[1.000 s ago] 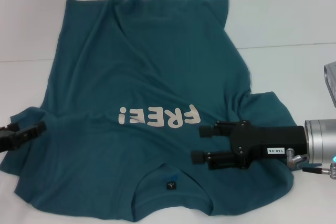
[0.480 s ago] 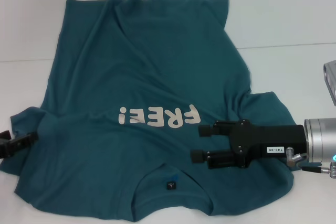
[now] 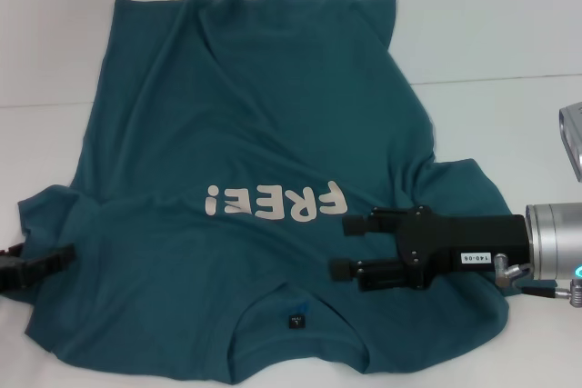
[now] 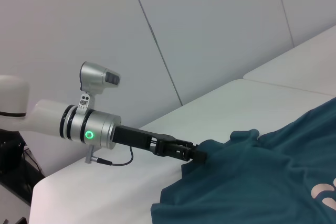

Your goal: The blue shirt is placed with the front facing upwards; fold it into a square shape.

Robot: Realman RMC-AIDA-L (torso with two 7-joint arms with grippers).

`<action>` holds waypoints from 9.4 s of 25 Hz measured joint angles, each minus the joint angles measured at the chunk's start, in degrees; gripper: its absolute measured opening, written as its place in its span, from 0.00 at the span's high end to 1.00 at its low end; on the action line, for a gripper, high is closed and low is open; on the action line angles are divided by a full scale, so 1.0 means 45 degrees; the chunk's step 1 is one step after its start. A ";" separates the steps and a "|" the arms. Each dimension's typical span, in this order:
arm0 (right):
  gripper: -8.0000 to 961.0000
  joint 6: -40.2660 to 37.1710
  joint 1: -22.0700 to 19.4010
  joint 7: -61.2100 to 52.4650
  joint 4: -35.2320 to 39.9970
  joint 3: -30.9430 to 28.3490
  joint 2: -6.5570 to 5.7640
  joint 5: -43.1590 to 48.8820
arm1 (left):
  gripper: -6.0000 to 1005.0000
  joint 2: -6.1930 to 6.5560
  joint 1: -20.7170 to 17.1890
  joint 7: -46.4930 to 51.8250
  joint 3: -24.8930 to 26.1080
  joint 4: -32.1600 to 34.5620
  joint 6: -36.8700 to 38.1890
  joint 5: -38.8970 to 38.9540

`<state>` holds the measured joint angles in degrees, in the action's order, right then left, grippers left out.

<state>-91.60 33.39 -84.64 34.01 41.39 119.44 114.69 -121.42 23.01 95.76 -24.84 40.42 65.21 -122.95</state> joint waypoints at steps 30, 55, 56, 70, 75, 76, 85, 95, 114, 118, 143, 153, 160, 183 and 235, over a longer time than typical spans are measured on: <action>0.08 0.0044 -0.0064 0.0134 0.0000 0.0001 -0.0001 -0.0159 | 0.60 0.0010 0.0180 0.0262 0.0063 0.0178 0.0001 0.0012; 0.08 0.0368 -0.0094 0.0154 -0.0658 0.0119 0.0072 -0.0717 | 0.99 0.0194 -0.0148 0.0537 0.0405 0.1706 -0.0175 -0.0060; 0.08 0.0369 -0.0085 0.0157 -0.0709 0.0124 0.0076 -0.0745 | 0.99 0.0212 -0.0154 0.0538 0.0424 0.1751 -0.0178 -0.0060; 0.08 0.0342 -0.0030 0.0094 -0.0970 0.0137 0.0077 -0.0802 | 0.99 0.0394 0.0097 0.0684 0.0437 0.2310 -0.0463 -0.0389; 0.08 0.0320 -0.0074 0.0069 -0.1055 0.0138 0.0076 -0.0802 | 0.99 0.0400 0.0219 0.0688 0.0356 0.2323 -0.0404 -0.0392; 0.08 0.0320 -0.0086 0.0068 -0.1089 0.0138 0.0077 -0.0800 | 0.99 0.0400 0.0225 0.0689 0.0355 0.2325 -0.0376 -0.0392; 0.08 0.0302 -0.0156 0.0060 -0.1154 0.0138 0.0077 -0.0799 | 0.98 0.0405 0.0138 0.1243 0.0336 0.2512 0.0224 -0.0391; 0.08 0.0323 -0.0162 0.0062 -0.1152 0.0138 0.0078 -0.0800 | 0.98 0.0377 0.0203 0.1924 0.0379 0.2731 0.2235 -0.0278; 0.08 0.0297 -0.0193 0.0126 -0.1152 0.0138 0.0077 -0.0782 | 0.98 0.0270 0.0713 0.2417 0.0315 0.2480 0.4247 0.0756; 0.08 0.0279 -0.0193 0.0147 -0.1152 0.0138 0.0066 -0.0753 | 0.98 0.0244 0.0844 0.2364 0.0305 0.2098 0.4081 0.0767; 0.08 0.0236 -0.0213 0.0157 -0.1152 0.0202 0.0038 -0.0704 | 0.74 -0.0234 0.1669 0.1956 0.0431 -0.0019 0.3543 0.1117; 0.08 0.0251 -0.0213 0.0097 -0.1096 0.0131 0.0006 -0.0725 | 0.30 -0.0300 0.1472 0.1550 0.0334 -0.0126 0.2055 0.1355; 0.08 0.0240 -0.0213 0.0022 -0.1030 0.0106 -0.0009 -0.0780 | 0.10 -0.0519 0.1618 0.1531 -0.0459 -0.0470 0.0298 0.1335; 0.08 0.0238 -0.0212 -0.0195 -0.1014 0.0078 -0.0016 -0.0781 | 0.08 -0.0558 0.2110 0.1366 -0.2524 -0.1147 -0.2863 0.1246; 0.08 0.0283 -0.0232 -0.0234 -0.1015 0.0059 -0.0020 -0.0801 | 0.09 -0.0564 0.2050 0.1354 -0.3656 -0.0547 -0.2685 0.0885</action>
<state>-90.33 32.34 -85.69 29.44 41.66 119.35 111.09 -123.96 32.23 101.86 -41.29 37.96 53.12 -118.97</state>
